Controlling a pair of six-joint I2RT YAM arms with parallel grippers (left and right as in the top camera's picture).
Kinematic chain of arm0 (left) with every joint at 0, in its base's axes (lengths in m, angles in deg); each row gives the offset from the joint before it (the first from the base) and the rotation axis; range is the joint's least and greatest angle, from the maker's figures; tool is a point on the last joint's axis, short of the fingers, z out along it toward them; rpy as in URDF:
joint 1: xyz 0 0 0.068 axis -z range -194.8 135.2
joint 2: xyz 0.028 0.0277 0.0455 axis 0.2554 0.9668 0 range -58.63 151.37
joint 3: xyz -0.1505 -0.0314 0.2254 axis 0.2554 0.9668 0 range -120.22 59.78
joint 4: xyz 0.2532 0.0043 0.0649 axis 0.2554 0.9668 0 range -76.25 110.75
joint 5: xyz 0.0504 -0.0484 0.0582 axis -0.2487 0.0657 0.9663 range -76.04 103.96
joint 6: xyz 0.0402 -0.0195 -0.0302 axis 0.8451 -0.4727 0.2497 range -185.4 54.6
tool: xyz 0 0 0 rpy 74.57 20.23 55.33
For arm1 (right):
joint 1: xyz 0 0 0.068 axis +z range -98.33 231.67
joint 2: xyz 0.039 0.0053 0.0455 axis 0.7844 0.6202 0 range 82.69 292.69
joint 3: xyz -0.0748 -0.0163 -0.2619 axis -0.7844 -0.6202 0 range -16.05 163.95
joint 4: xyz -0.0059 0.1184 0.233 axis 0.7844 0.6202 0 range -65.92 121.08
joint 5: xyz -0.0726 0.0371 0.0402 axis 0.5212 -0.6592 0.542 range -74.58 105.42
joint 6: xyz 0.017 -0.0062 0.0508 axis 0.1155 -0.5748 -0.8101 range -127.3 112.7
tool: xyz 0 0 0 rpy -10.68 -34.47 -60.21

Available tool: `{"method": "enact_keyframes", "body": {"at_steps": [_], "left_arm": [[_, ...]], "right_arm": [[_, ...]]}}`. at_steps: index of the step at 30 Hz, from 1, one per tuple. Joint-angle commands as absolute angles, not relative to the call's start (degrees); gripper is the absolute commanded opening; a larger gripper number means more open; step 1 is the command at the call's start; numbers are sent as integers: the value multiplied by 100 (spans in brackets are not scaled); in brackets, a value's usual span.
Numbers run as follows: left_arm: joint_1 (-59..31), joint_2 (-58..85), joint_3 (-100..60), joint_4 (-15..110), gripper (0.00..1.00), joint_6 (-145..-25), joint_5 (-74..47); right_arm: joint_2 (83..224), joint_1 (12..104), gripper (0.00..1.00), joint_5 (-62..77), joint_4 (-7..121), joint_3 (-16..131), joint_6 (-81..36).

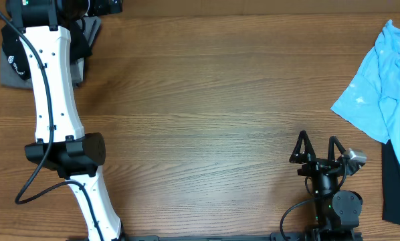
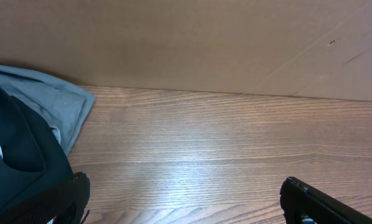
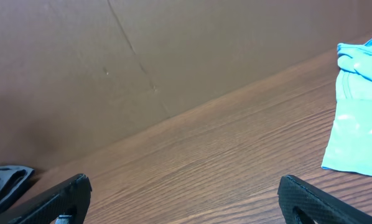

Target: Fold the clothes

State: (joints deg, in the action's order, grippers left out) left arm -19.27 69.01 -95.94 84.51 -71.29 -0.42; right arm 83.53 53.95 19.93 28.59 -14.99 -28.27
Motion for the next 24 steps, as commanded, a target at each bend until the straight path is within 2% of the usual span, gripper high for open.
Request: {"method": "enact_keyframes", "body": {"at_steps": [1,11,15,19,24], "left_arm": [[-1929,6888,-9594,8451,100,-7184,-68],[-1927,6901,-9594,8467,100,-7184,-66],[-1907,6453,-9375,8694,100,-7074,94],[-1883,5148,-7775,8714,100,-7053,315],[-1686,3154,-4453,7601,100,-6858,1047]], "right_arm": [[8297,5424,100,2048,2833,-1558,-2829],[8297,5424,100,2048,2833,-1558,-2829],[8297,5424,100,2048,2833,-1558,-2829],[8297,5424,100,2048,2833,-1558,-2829],[8297,5424,100,2048,2833,-1558,-2829]]}}
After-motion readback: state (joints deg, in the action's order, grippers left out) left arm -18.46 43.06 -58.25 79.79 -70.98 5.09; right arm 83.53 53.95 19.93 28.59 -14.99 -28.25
